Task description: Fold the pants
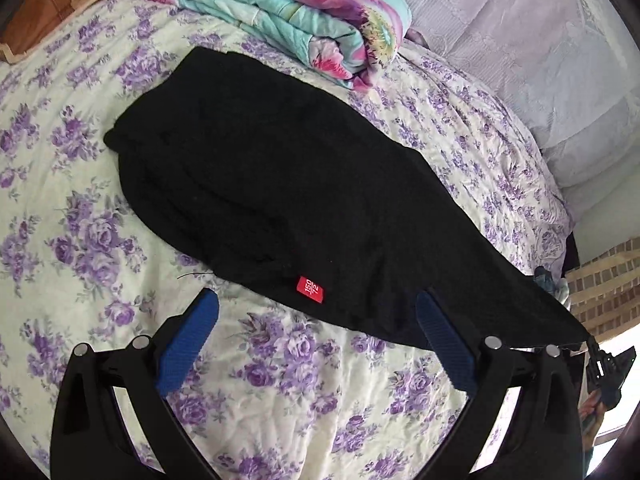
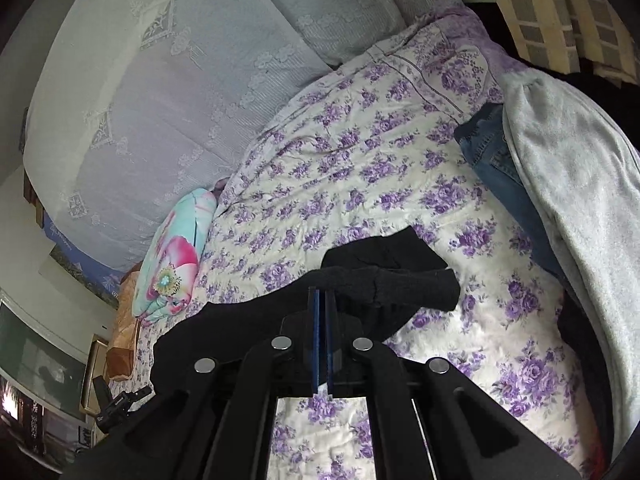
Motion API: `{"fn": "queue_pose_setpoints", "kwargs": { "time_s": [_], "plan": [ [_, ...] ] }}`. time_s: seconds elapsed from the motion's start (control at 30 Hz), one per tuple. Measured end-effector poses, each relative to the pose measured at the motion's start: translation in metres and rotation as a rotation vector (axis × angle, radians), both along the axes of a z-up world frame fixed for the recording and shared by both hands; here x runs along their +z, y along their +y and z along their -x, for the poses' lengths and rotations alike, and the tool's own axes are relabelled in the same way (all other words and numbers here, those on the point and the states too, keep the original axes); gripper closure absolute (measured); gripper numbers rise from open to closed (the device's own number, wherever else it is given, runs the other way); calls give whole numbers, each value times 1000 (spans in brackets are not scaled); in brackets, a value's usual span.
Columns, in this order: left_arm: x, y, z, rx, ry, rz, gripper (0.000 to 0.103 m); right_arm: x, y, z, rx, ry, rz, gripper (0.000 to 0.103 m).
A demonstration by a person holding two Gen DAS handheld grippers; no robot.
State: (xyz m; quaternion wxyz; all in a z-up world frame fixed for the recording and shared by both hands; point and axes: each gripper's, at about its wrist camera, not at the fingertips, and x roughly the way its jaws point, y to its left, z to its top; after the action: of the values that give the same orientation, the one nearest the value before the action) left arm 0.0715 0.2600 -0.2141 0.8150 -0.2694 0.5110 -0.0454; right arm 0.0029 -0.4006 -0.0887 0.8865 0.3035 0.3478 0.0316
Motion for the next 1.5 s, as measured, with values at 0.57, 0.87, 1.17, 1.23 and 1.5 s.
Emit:
{"fn": "queue_pose_setpoints", "kwargs": {
  "time_s": [0.57,0.87,1.17,1.23,1.5],
  "plan": [
    [-16,33,-54,88,100,165,22,-59,58,-6,141,211,50,95],
    [-14,47,-57,115,196,64,97,-105,105,-5,196,291,-19,59],
    [32,52,-53,142,70,89,100,-112,105,-3,183,306,-55,54],
    [56,52,-41,135,-6,115,101,-111,102,-1,180,300,-59,52],
    [52,53,-38,146,26,110,101,-126,108,-3,187,324,-120,51]
  ]
}}
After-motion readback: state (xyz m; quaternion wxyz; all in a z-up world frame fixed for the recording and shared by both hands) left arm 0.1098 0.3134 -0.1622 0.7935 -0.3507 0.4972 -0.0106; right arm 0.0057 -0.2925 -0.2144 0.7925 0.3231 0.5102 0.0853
